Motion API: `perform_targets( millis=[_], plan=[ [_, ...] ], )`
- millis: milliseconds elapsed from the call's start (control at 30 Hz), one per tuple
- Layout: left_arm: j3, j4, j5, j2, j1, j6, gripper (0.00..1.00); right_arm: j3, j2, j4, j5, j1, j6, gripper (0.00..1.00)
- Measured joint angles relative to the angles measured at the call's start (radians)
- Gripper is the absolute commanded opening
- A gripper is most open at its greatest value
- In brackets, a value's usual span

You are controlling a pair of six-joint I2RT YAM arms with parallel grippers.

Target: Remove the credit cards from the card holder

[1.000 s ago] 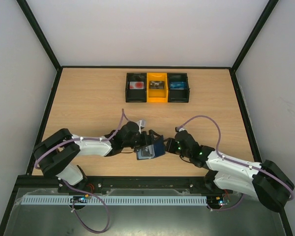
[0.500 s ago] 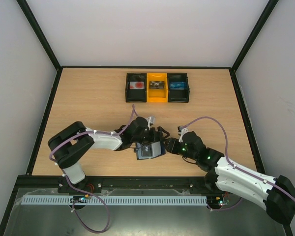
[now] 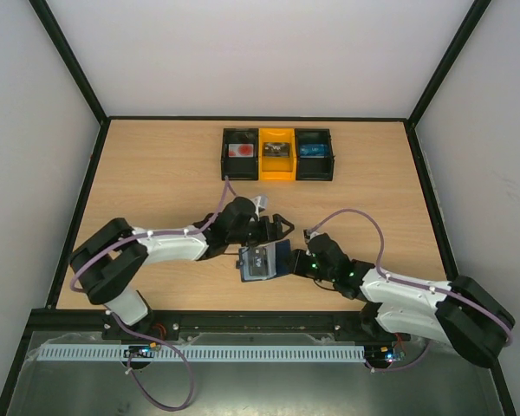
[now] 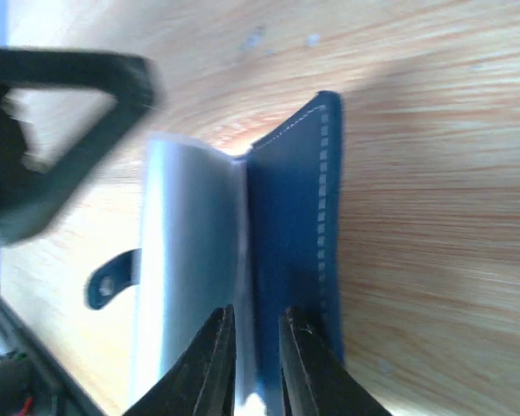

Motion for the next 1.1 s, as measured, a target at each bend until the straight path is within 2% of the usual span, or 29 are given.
perform_targets(
  millis=[267, 367, 433, 533, 867, 1100],
  plan=[
    [0.0, -0.181, -0.085, -0.164, 0.038, 0.061, 0.73, -0.015, 0.092, 0.004, 0.06, 0.005, 0.003, 0.13],
    [-0.026, -0.241, -0.122, -0.238, 0.041, 0.084, 0.62, -0.019, 0.095, 0.003, 0.074, 0.005, 0.003, 0.13],
    [-0.058, -0.268, -0.136, -0.284, 0.042, 0.091, 0.51, -0.019, 0.095, 0.002, 0.081, 0.005, 0.003, 0.13],
    [-0.127, -0.302, -0.154, -0.34, 0.042, 0.103, 0.42, -0.018, 0.083, -0.022, 0.09, 0.005, 0.003, 0.15],
    [-0.23, -0.353, -0.161, -0.375, 0.051, 0.124, 0.39, 0.101, -0.118, -0.155, 0.094, 0.008, 0.028, 0.16],
    [-0.246, -0.347, -0.156, -0.379, 0.059, 0.123, 0.41, 0.212, -0.019, -0.167, 0.13, 0.116, 0.04, 0.16]
  ],
)
